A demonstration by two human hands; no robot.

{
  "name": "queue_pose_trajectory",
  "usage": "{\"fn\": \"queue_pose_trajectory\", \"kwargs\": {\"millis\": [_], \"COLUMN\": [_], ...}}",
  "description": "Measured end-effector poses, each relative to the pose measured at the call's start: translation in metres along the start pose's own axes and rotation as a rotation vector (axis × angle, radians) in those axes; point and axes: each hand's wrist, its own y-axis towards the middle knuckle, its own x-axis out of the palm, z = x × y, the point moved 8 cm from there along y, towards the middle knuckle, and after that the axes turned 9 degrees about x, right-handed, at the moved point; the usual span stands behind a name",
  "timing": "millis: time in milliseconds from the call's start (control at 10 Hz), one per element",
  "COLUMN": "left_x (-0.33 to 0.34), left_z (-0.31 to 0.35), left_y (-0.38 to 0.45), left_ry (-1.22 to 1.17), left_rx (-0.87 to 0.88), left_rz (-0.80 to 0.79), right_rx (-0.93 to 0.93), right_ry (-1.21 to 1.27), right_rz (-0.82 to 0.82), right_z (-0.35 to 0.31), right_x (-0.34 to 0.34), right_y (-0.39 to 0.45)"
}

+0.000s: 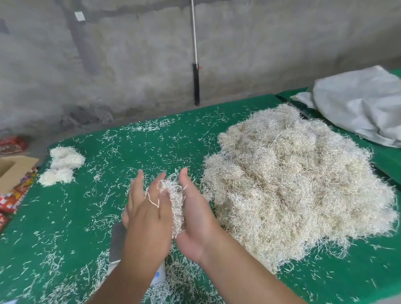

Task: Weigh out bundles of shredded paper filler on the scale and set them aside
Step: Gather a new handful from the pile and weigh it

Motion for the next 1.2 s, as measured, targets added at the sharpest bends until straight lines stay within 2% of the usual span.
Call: {"fn": "queue_pose_trajectory", "kwargs": {"millis": [200, 300, 400, 500, 600, 700, 800, 900, 1100, 1200], "left_x": [0.007, 0.003, 0.003, 0.017, 0.019, 0.005, -0.012, -0.016, 0.011, 0.009], "left_z": [0.029, 0.03, 0.026, 0.024, 0.01, -0.008, -0.046, -0.105, -0.205, -0.23], "left_y": [-0.025, -0.03, -0.032, -0.051, -0.057, -0.048, -0.034, -0.03, -0.082, -0.123], "left_ry": [-0.132, -0.144, -0.158, 0.043, 0.095, 0.049, -0.158, -0.318, -0.308, -0.533], "left_rx": [0.344, 0.447, 0.544, 0.686, 0.592, 0.434, 0.187, -0.143, -0.634, -0.864], "left_rz": [0.077, 0.11, 0.077, 0.034, 0.103, 0.195, 0.261, 0.303, 0.019, -0.015], "right_rx": [-0.022, 0.054, 0.179, 0.257, 0.316, 0.336, 0.274, 0.283, 0.287, 0.338], "right_ry": [0.092, 0.105, 0.178, 0.296, 0.214, 0.246, 0.068, -0.189, -0.628, -0.694], "right_rz": [0.169, 0.18, 0.159, 0.119, 0.107, -0.043, -0.083, -0.049, 0.002, 0.017], "right_z": [0.007, 0.018, 0.029, 0.031, 0.046, 0.076, 0.099, 0.118, 0.149, 0.187], "right_x": [-0.018, -0.022, -0.027, -0.031, -0.022, -0.014, -0.013, -0.021, -0.035, -0.038], "right_y": [0.01, 0.011, 0.014, 0.02, 0.013, 0.018, 0.02, 0.023, 0.044, 0.065]}}
